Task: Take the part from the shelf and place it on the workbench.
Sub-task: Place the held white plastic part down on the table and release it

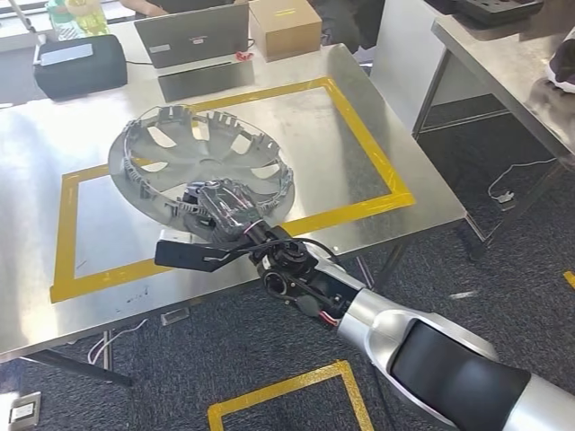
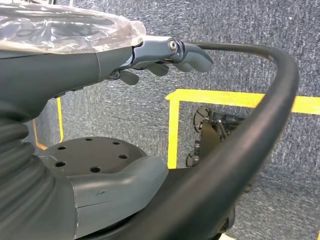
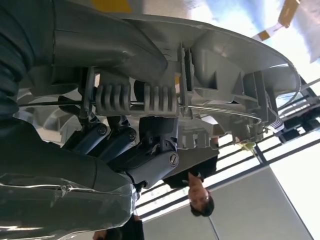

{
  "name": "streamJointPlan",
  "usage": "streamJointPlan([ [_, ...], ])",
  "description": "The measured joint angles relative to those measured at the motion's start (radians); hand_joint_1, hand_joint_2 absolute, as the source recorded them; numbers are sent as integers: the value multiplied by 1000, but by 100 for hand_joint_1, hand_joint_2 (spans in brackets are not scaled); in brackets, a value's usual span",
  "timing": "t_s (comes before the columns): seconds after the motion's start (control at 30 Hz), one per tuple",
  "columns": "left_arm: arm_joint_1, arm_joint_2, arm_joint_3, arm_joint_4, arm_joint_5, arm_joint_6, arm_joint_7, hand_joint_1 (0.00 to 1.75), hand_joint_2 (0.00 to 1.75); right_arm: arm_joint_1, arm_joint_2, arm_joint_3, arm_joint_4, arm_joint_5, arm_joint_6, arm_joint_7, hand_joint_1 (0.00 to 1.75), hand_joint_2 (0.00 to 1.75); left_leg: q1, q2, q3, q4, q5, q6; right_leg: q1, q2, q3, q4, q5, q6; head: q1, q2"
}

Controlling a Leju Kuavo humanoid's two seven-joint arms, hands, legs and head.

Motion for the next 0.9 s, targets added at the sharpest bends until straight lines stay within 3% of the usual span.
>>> streamJointPlan([
  [0.13, -2, 1, -5, 0, 1, -2, -3, 0, 175, -31, 35, 26, 110, 36, -1, 46, 175, 175, 0, 0, 0, 0, 0, 0, 0, 0, 1, -2, 0, 0, 0, 0],
  [0.33, -8, 3, -8, 0, 14, -3, -11, 0, 175, -55, 82, 86, 247, 105, -41, 204, 175, 175, 0, 0, 0, 0, 0, 0, 0, 0, 1, -3, 0, 0, 0, 0],
  [0.7, -4, 9, -18, 0, 41, -11, -20, 0, 175, -68, 103, 144, 403, 148, -97, 432, 175, 175, 0, 1, 0, 0, -1, -1, 0, 1, 1, -4, 0, 0, 0, 0],
  [0.9, -1, 12, -27, 0, 48, -12, -21, 0, 175, -79, 95, 142, 445, 149, -108, 459, 175, 175, 0, 2, 1, 0, -1, -1, 0, 2, 1, -4, 1, 0, 0, 0],
])
